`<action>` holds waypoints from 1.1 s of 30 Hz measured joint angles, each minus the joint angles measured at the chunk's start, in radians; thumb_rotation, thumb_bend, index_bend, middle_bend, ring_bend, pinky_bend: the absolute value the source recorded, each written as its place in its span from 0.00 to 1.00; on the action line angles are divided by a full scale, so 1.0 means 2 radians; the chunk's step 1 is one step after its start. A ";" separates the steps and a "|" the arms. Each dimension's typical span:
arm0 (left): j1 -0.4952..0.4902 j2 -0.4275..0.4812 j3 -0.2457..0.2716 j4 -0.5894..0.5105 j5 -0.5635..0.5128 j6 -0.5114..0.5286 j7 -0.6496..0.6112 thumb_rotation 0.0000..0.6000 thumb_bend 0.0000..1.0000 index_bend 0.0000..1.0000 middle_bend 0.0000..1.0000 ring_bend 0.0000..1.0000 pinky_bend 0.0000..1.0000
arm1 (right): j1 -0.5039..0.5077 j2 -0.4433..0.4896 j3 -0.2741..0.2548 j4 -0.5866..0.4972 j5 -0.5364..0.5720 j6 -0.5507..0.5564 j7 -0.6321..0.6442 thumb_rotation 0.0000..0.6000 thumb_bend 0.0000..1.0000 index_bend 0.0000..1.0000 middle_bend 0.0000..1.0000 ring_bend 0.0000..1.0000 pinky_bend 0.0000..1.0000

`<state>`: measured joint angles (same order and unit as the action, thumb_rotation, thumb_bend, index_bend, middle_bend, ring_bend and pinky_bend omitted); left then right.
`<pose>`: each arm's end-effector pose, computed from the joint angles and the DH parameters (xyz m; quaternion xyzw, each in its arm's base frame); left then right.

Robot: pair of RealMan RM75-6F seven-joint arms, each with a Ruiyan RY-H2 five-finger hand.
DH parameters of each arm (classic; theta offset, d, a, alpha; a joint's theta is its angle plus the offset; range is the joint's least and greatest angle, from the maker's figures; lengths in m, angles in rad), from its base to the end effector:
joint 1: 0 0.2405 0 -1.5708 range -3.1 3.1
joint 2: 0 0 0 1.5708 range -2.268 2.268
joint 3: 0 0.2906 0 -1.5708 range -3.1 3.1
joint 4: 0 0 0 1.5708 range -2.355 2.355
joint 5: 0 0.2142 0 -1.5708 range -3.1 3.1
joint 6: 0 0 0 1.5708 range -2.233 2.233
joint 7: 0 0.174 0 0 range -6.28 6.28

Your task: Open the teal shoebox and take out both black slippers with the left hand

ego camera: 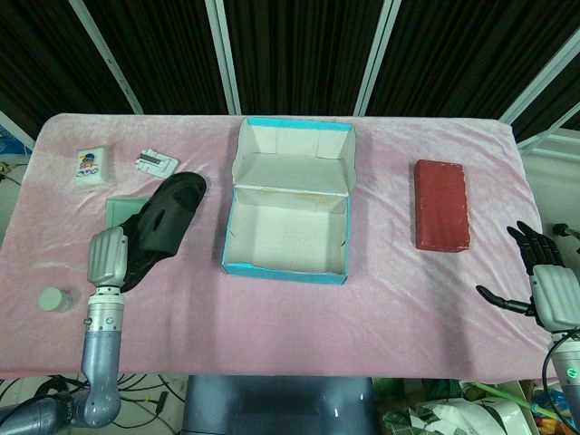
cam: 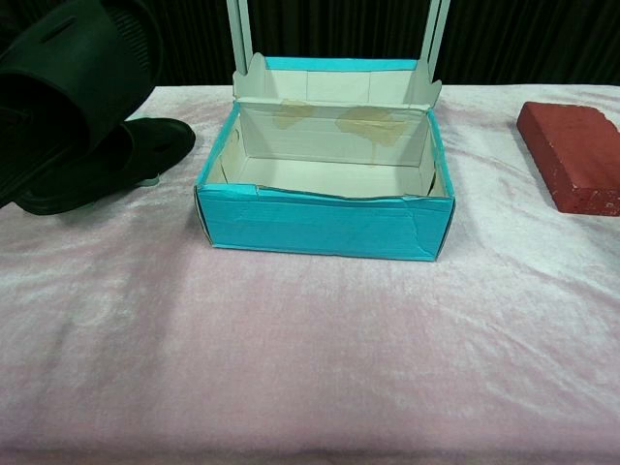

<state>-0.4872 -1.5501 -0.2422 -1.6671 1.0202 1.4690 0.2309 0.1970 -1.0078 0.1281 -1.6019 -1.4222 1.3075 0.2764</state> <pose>-0.2263 0.3470 0.0508 -0.4820 -0.4839 -0.4933 0.5387 -0.3401 -0.2698 0.2043 0.5687 -0.4472 0.4303 0.5398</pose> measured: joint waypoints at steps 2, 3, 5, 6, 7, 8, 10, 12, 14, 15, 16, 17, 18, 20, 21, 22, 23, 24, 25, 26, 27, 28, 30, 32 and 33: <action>0.003 -0.008 0.001 0.020 -0.004 -0.002 -0.003 1.00 0.48 0.42 0.57 0.53 0.69 | 0.001 0.000 0.000 0.000 0.000 -0.001 0.000 0.30 0.00 0.00 0.00 0.00 0.05; 0.005 -0.016 0.002 0.034 -0.006 -0.004 -0.005 1.00 0.43 0.39 0.55 0.51 0.68 | 0.001 0.000 0.000 0.000 0.000 -0.001 0.000 0.30 0.00 0.00 0.00 0.00 0.05; 0.008 -0.030 0.002 0.052 -0.009 -0.005 -0.007 1.00 0.27 0.28 0.46 0.40 0.58 | 0.001 0.000 0.000 -0.001 0.000 -0.001 -0.001 0.30 0.00 0.00 0.00 0.00 0.05; 0.010 -0.040 0.001 0.062 -0.010 -0.005 -0.007 1.00 0.13 0.18 0.35 0.26 0.44 | 0.001 0.000 0.000 -0.001 0.000 -0.001 -0.002 0.30 0.00 0.00 0.00 0.00 0.05; 0.011 -0.046 0.001 0.068 -0.011 -0.003 -0.007 1.00 0.07 0.12 0.28 0.17 0.35 | 0.002 0.000 0.000 -0.002 0.000 -0.001 -0.002 0.30 0.00 0.00 0.00 0.00 0.05; 0.012 -0.051 0.001 0.073 -0.011 -0.003 -0.006 1.00 0.03 0.06 0.20 0.09 0.25 | 0.002 0.001 -0.001 -0.002 0.000 -0.001 -0.003 0.30 0.00 0.00 0.00 0.00 0.05; 0.014 -0.054 0.006 0.081 -0.009 -0.008 -0.004 1.00 0.00 0.01 0.11 0.01 0.12 | 0.002 0.001 -0.001 -0.003 0.000 -0.002 -0.005 0.30 0.00 0.00 0.00 0.00 0.05; 0.015 -0.047 0.014 0.075 -0.005 -0.022 -0.001 1.00 0.00 0.00 0.09 0.00 0.06 | 0.003 0.001 -0.001 -0.004 0.000 -0.004 -0.007 0.31 0.00 0.00 0.00 0.00 0.05; 0.016 -0.035 0.020 0.061 0.001 -0.033 0.003 1.00 0.00 0.00 0.08 0.00 0.05 | 0.004 -0.001 -0.002 -0.005 0.000 -0.005 -0.008 0.36 0.00 0.00 0.00 0.00 0.05; 0.017 -0.025 0.024 0.052 0.008 -0.036 0.005 1.00 0.00 0.00 0.08 0.00 0.05 | 0.005 -0.001 -0.002 -0.005 0.000 -0.005 -0.009 0.41 0.00 0.00 0.00 0.00 0.05; 0.018 -0.017 0.027 0.046 0.015 -0.036 0.006 1.00 0.00 0.00 0.09 0.00 0.05 | 0.005 -0.001 -0.002 -0.005 0.000 -0.005 -0.010 0.50 0.00 0.00 0.00 0.00 0.05; 0.020 -0.010 0.029 0.040 0.022 -0.035 0.007 1.00 0.00 0.01 0.09 0.00 0.05 | 0.005 -0.002 -0.002 -0.005 0.000 -0.005 -0.011 0.62 0.00 0.00 0.00 0.00 0.05; 0.023 0.000 0.032 0.032 0.033 -0.031 0.007 1.00 0.00 0.02 0.10 0.00 0.04 | 0.005 -0.002 -0.002 -0.005 0.001 -0.005 -0.013 0.79 0.00 0.00 0.00 0.00 0.05; 0.030 0.015 0.036 0.022 0.050 -0.021 0.007 1.00 0.00 0.03 0.10 0.00 0.04 | 0.005 -0.001 0.000 -0.006 0.004 -0.003 -0.016 0.98 0.00 0.00 0.00 0.00 0.05; 0.036 0.025 0.039 0.017 0.061 -0.010 0.007 1.00 0.00 0.03 0.10 0.00 0.03 | 0.005 -0.001 0.000 -0.007 0.005 -0.002 -0.018 1.00 0.00 0.00 0.00 0.00 0.05; 0.041 0.034 0.041 0.013 0.069 -0.001 0.007 1.00 0.00 0.03 0.10 0.00 0.02 | 0.004 -0.001 0.001 -0.007 0.007 -0.001 -0.020 1.00 0.00 0.00 0.00 0.00 0.05; 0.046 0.044 0.044 0.010 0.077 0.007 0.008 1.00 0.00 0.03 0.10 0.00 0.01 | 0.004 -0.001 0.002 -0.007 0.010 0.001 -0.026 1.00 0.00 0.00 0.00 0.00 0.05; 0.054 0.060 0.048 0.005 0.085 0.018 0.009 1.00 0.00 0.03 0.10 0.00 0.00 | 0.003 -0.001 0.003 -0.007 0.013 0.003 -0.031 1.00 0.00 0.00 0.00 0.00 0.05; 0.060 0.072 0.051 0.002 0.090 0.025 0.010 1.00 0.00 0.03 0.10 0.00 0.00 | 0.002 -0.002 0.004 -0.007 0.017 0.005 -0.037 1.00 0.00 0.00 0.00 0.00 0.05; 0.066 0.085 0.056 -0.002 0.095 0.030 0.011 1.00 0.00 0.04 0.10 0.00 0.00 | 0.001 -0.002 0.006 -0.008 0.022 0.007 -0.047 1.00 0.00 0.00 0.00 0.00 0.05; 0.076 0.102 0.062 -0.007 0.102 0.036 0.012 1.00 0.00 0.04 0.10 0.00 0.00 | 0.000 -0.002 0.007 -0.009 0.027 0.008 -0.054 1.00 0.00 0.00 0.00 0.00 0.05; 0.084 0.116 0.068 -0.012 0.106 0.041 0.013 1.00 0.00 0.05 0.10 0.00 0.00 | -0.001 -0.002 0.007 -0.010 0.032 0.009 -0.061 1.00 0.00 0.00 0.00 0.00 0.05; 0.106 0.146 0.082 -0.023 0.117 0.058 0.016 1.00 0.00 0.05 0.10 0.00 0.00 | -0.004 -0.002 0.008 -0.013 0.041 0.011 -0.075 1.00 0.00 0.00 0.00 0.00 0.05; 0.130 0.169 0.096 -0.033 0.126 0.077 0.014 1.00 0.00 0.06 0.10 0.00 0.00 | -0.010 -0.002 0.005 -0.018 0.042 0.018 -0.089 1.00 0.00 0.00 0.00 0.00 0.05; 0.148 0.183 0.107 -0.040 0.133 0.092 0.010 1.00 0.00 0.06 0.10 0.00 0.00 | -0.013 -0.002 0.003 -0.021 0.042 0.022 -0.097 1.00 0.00 0.00 0.00 0.00 0.05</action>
<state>-0.1918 -1.1845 -0.0287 -1.7474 1.2863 1.6531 0.2517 0.1702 -1.0125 0.1332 -1.6437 -1.3391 1.3525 0.0818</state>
